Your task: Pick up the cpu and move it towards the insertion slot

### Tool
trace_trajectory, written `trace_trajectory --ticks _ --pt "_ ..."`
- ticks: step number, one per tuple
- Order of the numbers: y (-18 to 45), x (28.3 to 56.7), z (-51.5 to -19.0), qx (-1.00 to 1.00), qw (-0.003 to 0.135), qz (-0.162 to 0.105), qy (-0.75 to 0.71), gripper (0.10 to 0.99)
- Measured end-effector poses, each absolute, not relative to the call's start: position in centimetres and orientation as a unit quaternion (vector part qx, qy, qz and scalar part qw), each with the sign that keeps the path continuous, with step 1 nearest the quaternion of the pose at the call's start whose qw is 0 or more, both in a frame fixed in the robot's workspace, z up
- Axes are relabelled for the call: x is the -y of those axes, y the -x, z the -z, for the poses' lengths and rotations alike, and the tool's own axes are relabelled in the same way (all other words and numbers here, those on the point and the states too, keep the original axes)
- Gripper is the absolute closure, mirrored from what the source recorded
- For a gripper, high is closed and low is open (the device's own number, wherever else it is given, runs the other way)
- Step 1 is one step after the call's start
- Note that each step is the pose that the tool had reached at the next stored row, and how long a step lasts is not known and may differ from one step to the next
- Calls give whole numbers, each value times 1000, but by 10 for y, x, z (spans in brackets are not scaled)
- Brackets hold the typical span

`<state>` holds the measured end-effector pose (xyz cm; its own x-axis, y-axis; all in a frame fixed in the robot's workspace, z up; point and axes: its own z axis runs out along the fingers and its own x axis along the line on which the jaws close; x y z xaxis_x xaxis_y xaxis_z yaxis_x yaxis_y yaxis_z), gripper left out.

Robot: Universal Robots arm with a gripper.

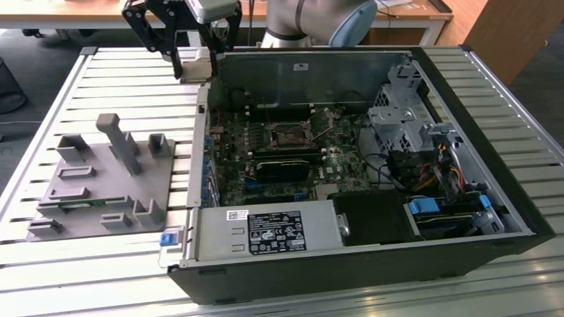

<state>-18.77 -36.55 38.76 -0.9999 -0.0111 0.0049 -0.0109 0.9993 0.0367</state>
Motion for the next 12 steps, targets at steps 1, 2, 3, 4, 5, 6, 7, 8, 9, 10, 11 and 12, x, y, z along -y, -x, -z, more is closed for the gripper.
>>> trace_trajectory --ticks 1,2,3,4,5,6,7,8,9,10,11,12 --pt "186 366 -388 1000 3 18 -6 541" --pt "185 366 -388 1000 3 18 -6 541" --pt "184 365 -388 1000 3 18 -6 541" --pt "183 365 -388 1000 3 18 -6 541" --pt "181 365 -388 1000 3 18 -6 541" --pt "180 365 -388 1000 3 18 -6 541" --pt "179 365 -388 1000 3 18 -6 541" --pt "178 365 -388 1000 3 18 -6 541" --pt "176 365 -388 1000 3 18 -6 541" --pt "175 365 -388 1000 3 18 -6 541" --pt "174 365 -388 1000 3 18 -6 541" --pt "172 365 -388 1000 3 18 -6 541"
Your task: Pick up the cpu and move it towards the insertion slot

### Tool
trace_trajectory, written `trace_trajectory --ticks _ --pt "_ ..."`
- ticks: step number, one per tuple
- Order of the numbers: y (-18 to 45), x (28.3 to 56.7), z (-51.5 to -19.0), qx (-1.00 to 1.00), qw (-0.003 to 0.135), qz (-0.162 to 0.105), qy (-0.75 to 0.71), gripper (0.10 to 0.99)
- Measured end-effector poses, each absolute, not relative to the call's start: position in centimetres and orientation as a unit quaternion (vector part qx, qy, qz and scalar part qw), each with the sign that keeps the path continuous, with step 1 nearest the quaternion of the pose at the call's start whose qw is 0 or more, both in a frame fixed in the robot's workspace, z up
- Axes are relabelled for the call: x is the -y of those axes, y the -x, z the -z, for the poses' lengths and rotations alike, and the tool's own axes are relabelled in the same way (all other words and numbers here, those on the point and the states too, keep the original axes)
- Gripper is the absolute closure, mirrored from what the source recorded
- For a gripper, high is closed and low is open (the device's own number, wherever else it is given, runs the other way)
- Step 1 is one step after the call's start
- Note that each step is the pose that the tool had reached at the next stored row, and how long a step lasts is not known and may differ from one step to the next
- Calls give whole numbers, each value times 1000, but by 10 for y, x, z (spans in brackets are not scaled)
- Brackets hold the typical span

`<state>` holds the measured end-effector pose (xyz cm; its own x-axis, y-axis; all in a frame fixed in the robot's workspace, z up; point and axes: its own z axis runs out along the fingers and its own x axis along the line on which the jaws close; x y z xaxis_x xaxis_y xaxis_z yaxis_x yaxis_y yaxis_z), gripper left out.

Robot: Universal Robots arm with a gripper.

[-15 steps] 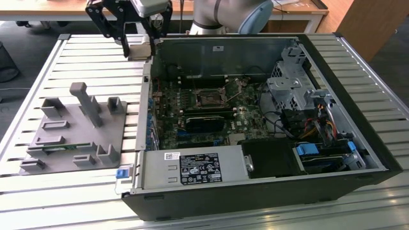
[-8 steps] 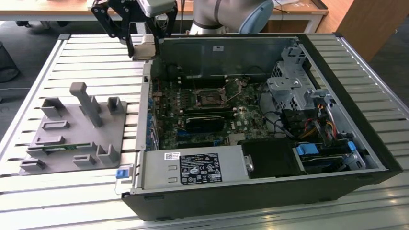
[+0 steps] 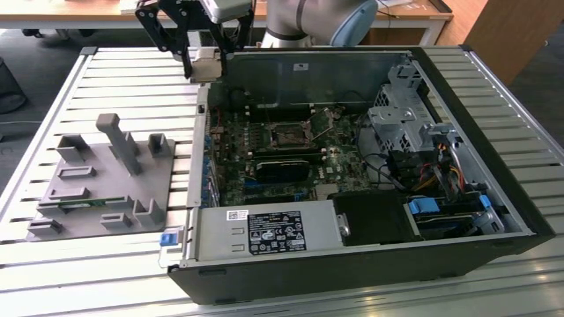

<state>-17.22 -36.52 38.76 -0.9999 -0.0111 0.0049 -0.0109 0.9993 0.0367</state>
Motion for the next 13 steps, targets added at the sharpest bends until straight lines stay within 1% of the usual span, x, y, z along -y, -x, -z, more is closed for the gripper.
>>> trace_trajectory --ticks 13 --pt "154 365 -388 1000 3 18 -6 541"
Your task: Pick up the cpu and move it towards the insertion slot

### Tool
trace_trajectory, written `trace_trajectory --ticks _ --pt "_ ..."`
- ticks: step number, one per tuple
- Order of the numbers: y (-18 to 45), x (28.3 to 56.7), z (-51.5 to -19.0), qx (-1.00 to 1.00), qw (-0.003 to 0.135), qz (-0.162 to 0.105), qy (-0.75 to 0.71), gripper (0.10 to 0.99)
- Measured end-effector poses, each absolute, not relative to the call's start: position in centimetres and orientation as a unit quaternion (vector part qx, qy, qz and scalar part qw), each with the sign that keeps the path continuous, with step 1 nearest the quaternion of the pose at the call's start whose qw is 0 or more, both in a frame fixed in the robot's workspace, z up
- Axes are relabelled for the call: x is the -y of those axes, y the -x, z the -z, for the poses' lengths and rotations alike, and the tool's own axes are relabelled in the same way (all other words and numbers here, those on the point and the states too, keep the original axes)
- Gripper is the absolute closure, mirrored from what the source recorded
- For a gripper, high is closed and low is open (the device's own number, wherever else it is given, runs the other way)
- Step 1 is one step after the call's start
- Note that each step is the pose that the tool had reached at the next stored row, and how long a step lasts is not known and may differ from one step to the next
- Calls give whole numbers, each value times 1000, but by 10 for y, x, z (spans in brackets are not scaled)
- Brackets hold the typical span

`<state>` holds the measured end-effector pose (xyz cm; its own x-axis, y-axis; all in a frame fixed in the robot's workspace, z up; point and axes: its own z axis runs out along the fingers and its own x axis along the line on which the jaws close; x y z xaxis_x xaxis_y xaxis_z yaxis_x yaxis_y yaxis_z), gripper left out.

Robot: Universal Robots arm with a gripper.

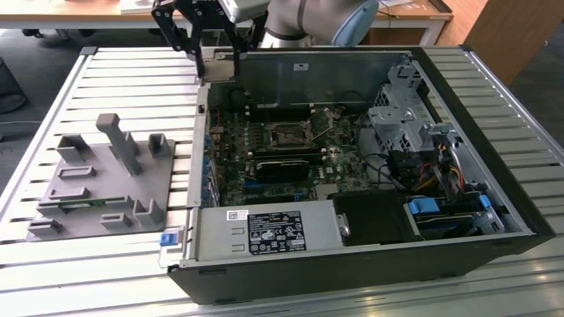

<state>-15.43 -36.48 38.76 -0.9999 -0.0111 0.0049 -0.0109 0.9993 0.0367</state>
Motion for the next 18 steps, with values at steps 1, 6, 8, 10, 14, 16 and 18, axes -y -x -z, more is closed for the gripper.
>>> trace_trajectory --ticks 1,6,8,10,14,16,18 --pt "153 365 -388 1000 3 18 -6 541" --pt "145 364 -388 1000 3 18 -6 541" --pt "142 364 -388 1000 3 18 -6 541" --pt "139 364 -388 1000 3 18 -6 541" --pt "133 362 -388 1000 3 18 -6 541" --pt "130 362 -388 1000 3 18 -6 541" --pt "128 361 -388 1000 3 18 -6 541"
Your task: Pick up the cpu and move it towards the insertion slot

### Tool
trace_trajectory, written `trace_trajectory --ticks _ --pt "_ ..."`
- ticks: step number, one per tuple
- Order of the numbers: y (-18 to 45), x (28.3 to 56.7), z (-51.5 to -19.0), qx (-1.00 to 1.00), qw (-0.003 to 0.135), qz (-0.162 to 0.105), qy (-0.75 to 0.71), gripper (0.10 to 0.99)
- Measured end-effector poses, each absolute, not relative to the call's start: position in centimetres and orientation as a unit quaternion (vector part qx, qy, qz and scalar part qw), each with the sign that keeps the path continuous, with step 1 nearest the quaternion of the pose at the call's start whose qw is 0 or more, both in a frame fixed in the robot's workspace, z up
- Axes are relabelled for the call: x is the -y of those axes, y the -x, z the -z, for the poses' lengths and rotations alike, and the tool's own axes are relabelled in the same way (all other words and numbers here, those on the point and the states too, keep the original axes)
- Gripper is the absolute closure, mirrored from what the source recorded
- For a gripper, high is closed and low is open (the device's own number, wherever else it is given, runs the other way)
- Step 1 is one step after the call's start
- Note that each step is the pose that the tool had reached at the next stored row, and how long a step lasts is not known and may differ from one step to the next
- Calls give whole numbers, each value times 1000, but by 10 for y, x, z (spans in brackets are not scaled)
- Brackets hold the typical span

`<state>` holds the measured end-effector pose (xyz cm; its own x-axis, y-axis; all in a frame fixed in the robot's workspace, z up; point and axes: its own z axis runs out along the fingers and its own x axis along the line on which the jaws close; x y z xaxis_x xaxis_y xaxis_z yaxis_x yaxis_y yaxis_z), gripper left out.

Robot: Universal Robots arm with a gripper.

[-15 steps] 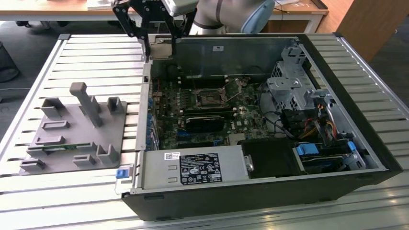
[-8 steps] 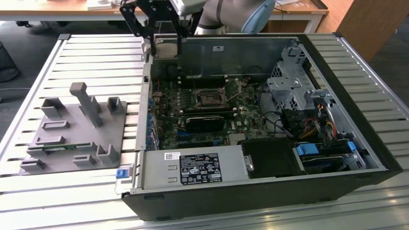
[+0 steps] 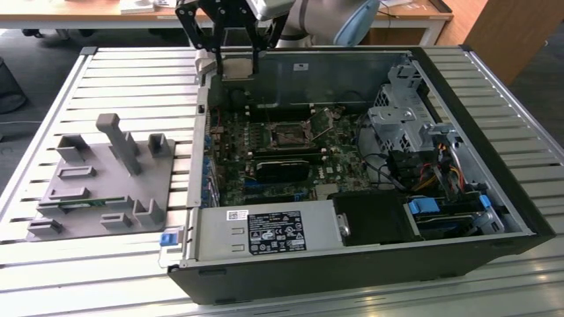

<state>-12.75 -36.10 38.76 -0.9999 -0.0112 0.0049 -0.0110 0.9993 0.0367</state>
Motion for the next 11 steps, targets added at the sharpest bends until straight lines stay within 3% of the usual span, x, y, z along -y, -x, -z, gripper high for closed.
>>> trace_trajectory --ticks 11 --pt "115 353 -388 1000 3 18 -6 541"
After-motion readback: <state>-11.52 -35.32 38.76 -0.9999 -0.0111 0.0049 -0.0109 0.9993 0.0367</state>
